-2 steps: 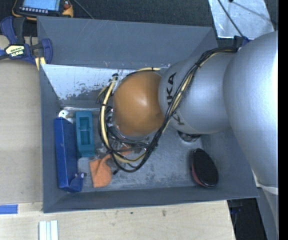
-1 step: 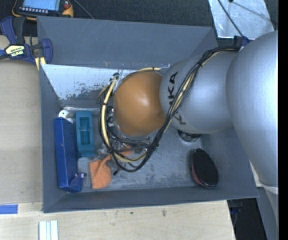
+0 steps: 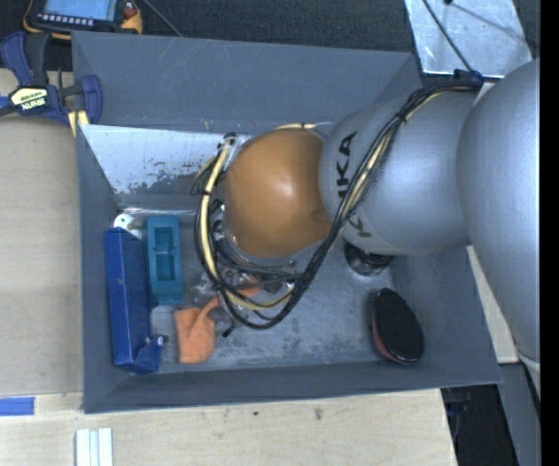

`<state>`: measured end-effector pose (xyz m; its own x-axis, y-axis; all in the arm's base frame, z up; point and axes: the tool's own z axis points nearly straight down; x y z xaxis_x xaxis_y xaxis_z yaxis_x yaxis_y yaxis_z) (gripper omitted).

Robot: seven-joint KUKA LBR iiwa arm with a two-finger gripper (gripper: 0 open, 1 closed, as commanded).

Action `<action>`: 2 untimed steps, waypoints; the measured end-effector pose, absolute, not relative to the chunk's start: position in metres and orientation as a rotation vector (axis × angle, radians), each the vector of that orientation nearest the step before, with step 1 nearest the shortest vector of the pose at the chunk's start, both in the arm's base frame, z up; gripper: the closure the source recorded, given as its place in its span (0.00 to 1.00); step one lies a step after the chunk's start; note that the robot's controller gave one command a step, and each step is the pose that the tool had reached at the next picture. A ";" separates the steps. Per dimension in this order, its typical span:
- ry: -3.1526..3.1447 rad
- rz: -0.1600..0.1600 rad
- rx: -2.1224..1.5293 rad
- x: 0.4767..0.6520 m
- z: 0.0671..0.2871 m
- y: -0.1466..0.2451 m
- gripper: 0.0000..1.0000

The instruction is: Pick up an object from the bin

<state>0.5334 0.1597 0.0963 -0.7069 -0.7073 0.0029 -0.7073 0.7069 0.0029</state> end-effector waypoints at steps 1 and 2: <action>-2.902 -0.002 1.202 0.535 0.114 0.160 1.00; -2.907 -0.001 1.202 0.535 0.131 0.160 1.00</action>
Offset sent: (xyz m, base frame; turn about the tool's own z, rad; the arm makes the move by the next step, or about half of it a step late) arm 0.0001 -0.0001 0.0389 0.0000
